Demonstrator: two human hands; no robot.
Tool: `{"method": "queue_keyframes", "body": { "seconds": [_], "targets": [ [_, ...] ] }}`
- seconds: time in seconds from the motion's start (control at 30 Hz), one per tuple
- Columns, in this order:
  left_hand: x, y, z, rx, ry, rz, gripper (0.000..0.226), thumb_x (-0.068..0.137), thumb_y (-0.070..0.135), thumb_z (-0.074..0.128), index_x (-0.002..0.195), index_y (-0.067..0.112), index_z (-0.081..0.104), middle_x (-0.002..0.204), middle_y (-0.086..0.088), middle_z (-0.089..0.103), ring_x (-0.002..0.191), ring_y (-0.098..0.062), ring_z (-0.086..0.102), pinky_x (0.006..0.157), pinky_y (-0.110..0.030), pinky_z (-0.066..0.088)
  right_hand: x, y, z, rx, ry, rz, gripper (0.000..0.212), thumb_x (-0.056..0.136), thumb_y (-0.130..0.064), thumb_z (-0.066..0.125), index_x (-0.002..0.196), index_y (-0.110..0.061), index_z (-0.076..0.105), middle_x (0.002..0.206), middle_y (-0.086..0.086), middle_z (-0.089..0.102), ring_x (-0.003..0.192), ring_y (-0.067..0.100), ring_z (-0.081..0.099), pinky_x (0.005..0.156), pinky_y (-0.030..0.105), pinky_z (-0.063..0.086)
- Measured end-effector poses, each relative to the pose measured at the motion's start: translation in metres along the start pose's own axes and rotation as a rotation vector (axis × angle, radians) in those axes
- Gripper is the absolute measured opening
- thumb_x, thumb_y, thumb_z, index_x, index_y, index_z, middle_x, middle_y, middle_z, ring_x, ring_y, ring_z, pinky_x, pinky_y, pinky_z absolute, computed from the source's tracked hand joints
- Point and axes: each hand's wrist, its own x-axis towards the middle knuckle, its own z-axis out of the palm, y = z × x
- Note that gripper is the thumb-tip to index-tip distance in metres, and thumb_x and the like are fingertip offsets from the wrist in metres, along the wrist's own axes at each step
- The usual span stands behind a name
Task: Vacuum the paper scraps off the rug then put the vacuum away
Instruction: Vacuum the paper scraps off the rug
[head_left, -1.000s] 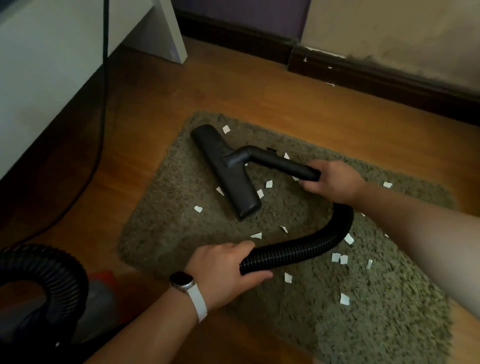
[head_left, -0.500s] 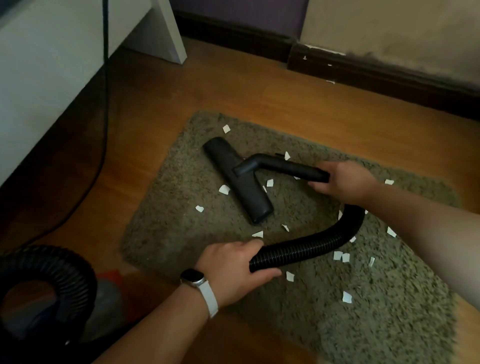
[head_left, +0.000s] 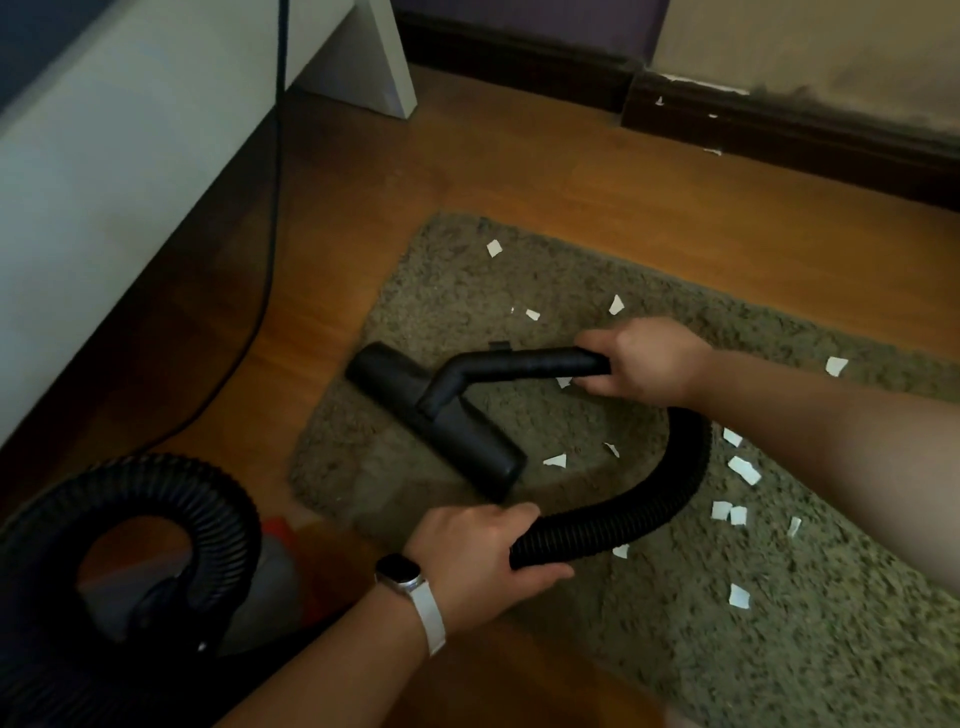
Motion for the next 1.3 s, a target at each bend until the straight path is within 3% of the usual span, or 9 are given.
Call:
{"method": "queue_keyframes", "body": {
  "seconds": [0.13, 0.23, 0.33, 0.47, 0.77, 0.9, 1.1, 1.3],
  "targets": [
    [0.0, 0.0, 0.001, -0.029, 0.02, -0.006, 0.051, 0.084, 0.076, 0.04, 0.112, 0.035, 0.049, 0.095, 0.011, 0.061, 0.086, -0.007, 0.06, 0.071, -0.027, 0.048, -0.002, 0.006, -0.004, -0.007, 0.026, 0.029, 0.021, 0.091, -0.049, 0.058, 0.105, -0.033, 0.056, 0.083, -0.006, 0.06, 0.076, 0.021, 0.059, 0.063, 0.033, 0.049],
    [0.007, 0.002, -0.006, -0.014, 0.076, -0.006, 0.051, 0.083, 0.078, 0.039, 0.107, 0.035, 0.05, 0.087, 0.012, 0.059, 0.079, -0.008, 0.059, 0.065, -0.026, 0.045, -0.016, 0.026, -0.009, 0.032, 0.036, 0.182, 0.027, 0.093, -0.048, 0.058, 0.117, -0.035, 0.056, 0.084, -0.007, 0.063, 0.073, 0.018, 0.06, 0.064, 0.033, 0.053],
    [0.016, 0.007, -0.014, -0.026, 0.079, 0.015, 0.051, 0.084, 0.077, 0.04, 0.11, 0.035, 0.051, 0.087, 0.013, 0.059, 0.08, -0.009, 0.059, 0.068, -0.028, 0.049, -0.03, 0.044, -0.011, 0.086, 0.052, 0.318, 0.029, 0.094, -0.047, 0.058, 0.121, -0.037, 0.055, 0.078, -0.007, 0.062, 0.067, 0.016, 0.06, 0.061, 0.035, 0.056],
    [0.02, 0.012, -0.016, -0.032, 0.064, 0.038, 0.052, 0.084, 0.077, 0.04, 0.11, 0.033, 0.052, 0.088, 0.011, 0.061, 0.079, -0.01, 0.06, 0.07, -0.032, 0.053, -0.034, 0.046, -0.014, 0.055, 0.059, 0.35, 0.03, 0.094, -0.046, 0.057, 0.121, -0.033, 0.055, 0.077, -0.007, 0.062, 0.067, 0.018, 0.061, 0.06, 0.035, 0.056],
    [-0.004, 0.001, -0.005, 0.012, 0.034, 0.007, 0.053, 0.084, 0.077, 0.041, 0.116, 0.035, 0.05, 0.094, 0.012, 0.061, 0.085, -0.009, 0.06, 0.07, -0.026, 0.047, -0.015, -0.002, -0.013, -0.08, 0.04, 0.148, 0.033, 0.096, -0.047, 0.051, 0.125, -0.03, 0.052, 0.082, -0.005, 0.056, 0.067, 0.019, 0.053, 0.056, 0.031, 0.047],
    [-0.001, 0.003, -0.01, -0.025, 0.027, -0.011, 0.05, 0.085, 0.075, 0.042, 0.114, 0.036, 0.051, 0.089, 0.014, 0.057, 0.081, -0.006, 0.058, 0.069, -0.027, 0.048, -0.022, 0.011, -0.017, -0.052, 0.038, 0.232, 0.036, 0.097, -0.046, 0.052, 0.13, -0.031, 0.051, 0.074, -0.009, 0.053, 0.064, 0.017, 0.052, 0.055, 0.03, 0.044],
    [0.02, 0.01, -0.019, 0.01, 0.049, -0.007, 0.048, 0.087, 0.071, 0.043, 0.119, 0.036, 0.049, 0.094, 0.012, 0.061, 0.086, -0.011, 0.061, 0.072, -0.031, 0.052, -0.047, 0.048, -0.012, 0.094, 0.044, 0.461, 0.023, 0.098, -0.043, 0.055, 0.117, -0.03, 0.056, 0.074, -0.005, 0.06, 0.059, 0.013, 0.056, 0.045, 0.024, 0.036],
    [0.03, 0.025, -0.013, 0.023, 0.023, -0.004, 0.045, 0.093, 0.06, 0.044, 0.13, 0.034, 0.04, 0.108, 0.008, 0.062, 0.094, -0.017, 0.061, 0.073, -0.034, 0.051, -0.064, 0.07, -0.012, 0.145, 0.027, 0.568, 0.035, 0.095, -0.047, 0.057, 0.127, -0.031, 0.056, 0.079, -0.003, 0.062, 0.067, 0.017, 0.061, 0.055, 0.032, 0.055]
  ]
}}
